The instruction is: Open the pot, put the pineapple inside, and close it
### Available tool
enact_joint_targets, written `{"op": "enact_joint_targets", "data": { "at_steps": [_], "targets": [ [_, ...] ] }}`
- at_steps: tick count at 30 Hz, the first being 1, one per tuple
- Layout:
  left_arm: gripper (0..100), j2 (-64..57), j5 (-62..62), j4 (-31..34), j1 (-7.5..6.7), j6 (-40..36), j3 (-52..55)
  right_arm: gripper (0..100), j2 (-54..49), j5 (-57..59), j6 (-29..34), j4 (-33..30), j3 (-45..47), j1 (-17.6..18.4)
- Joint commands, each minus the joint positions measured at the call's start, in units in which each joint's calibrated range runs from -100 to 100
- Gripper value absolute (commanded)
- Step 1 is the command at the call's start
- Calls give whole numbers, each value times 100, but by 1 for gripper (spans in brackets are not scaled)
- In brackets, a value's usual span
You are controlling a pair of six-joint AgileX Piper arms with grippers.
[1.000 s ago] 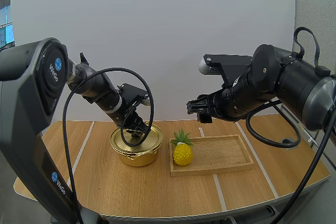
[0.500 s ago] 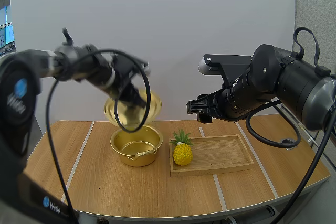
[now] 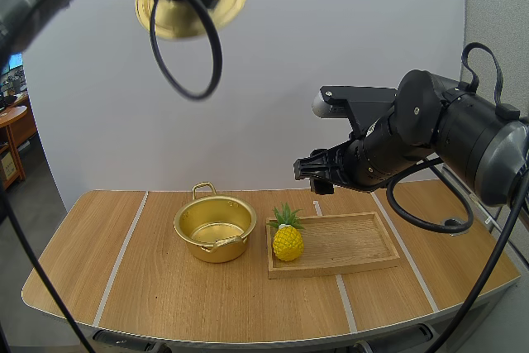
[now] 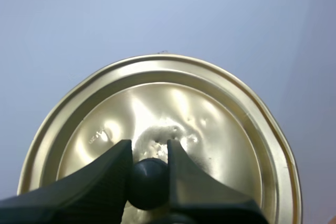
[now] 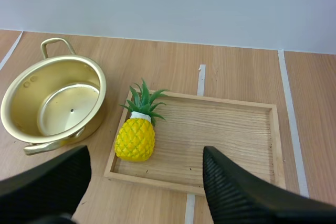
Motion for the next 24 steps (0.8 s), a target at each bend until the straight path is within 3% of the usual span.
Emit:
{"op": "enact_joint_targets", "data": {
  "at_steps": [1, 10, 24],
  "targets": [
    [0, -40, -349, 435, 7, -436, -564, 100, -42, -105, 17, 21, -33, -27],
    [0, -40, -1038, 1442, 7, -1196, -1513, 100, -42, -102, 17, 147, -33, -27],
    [0, -55, -1504, 1777, 7, -1187, -1529, 100, 438, -78, -49, 188, -33, -27]
  ]
}}
